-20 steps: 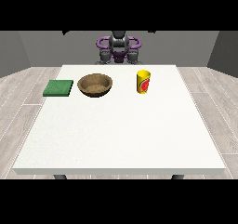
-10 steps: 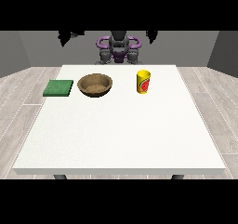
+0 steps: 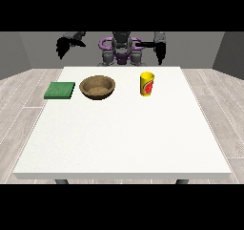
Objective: Pick the cup and pour the ball into the bowl, then pick the bowl and place it on the pad
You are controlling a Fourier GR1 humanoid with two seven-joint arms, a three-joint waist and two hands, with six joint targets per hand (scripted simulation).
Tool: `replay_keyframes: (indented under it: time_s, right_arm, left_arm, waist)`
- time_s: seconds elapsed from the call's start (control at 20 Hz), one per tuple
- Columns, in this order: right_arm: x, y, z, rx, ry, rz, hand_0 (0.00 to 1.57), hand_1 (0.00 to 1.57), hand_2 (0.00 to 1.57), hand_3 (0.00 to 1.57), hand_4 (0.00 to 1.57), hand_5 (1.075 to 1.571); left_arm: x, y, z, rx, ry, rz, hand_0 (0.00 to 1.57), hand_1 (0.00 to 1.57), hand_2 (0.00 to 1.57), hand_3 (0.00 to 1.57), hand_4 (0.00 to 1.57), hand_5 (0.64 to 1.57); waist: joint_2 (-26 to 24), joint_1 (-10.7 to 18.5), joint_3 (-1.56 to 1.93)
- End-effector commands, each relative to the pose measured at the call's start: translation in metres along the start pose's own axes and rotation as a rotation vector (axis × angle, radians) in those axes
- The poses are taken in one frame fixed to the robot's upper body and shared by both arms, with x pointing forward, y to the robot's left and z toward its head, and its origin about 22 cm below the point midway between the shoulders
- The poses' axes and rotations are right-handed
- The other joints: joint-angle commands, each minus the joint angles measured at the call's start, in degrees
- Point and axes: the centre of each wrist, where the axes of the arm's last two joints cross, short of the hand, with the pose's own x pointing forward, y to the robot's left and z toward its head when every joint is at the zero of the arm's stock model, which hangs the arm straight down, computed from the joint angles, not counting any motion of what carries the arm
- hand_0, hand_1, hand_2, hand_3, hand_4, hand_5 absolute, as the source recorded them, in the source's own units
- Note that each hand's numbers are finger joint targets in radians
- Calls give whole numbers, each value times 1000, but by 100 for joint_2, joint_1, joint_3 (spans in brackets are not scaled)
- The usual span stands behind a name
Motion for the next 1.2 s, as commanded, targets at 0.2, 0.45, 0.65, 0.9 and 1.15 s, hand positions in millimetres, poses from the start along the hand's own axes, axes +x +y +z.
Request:
replay_keyframes:
  time_s: [0.2, 0.45, 0.65, 0.9, 1.15]
  right_arm:
    - [15, 9, -17, 22, -49, 7, 0, 0, 0, 0, 206, 1571]
    - [12, -15, -21, 50, -49, 22, 0, 0, 0, 0, 198, 1571]
    - [16, -17, -27, 30, -29, 13, 0, 0, 0, 0, 140, 1571]
    - [54, -41, -35, 74, -86, 12, 0, 0, 0, 0, 0, 1571]
    - [52, -51, -34, 60, -93, 14, 0, 0, 0, 115, 0, 1571]
  left_arm:
    - [-75, 18, 19, 36, -10, -9, 0, 0, 0, 0, 0, 1477]
    - [-99, -3, 14, 76, -7, -41, 0, 0, 0, 0, 0, 1462]
    - [-109, 11, -3, 80, 28, -39, 0, 0, 0, 0, 0, 1447]
    - [-126, 30, 4, 180, -19, -42, 594, 594, 367, 0, 198, 1511]
    - [-141, 28, 25, 205, -43, -323, 1299, 1299, 1571, 1571, 1112, 1556]
  waist:
    - [186, -64, -4]
    - [301, -347, -1]
    - [180, -342, -1]
    - [497, -698, -5]
    - [620, -736, -2]
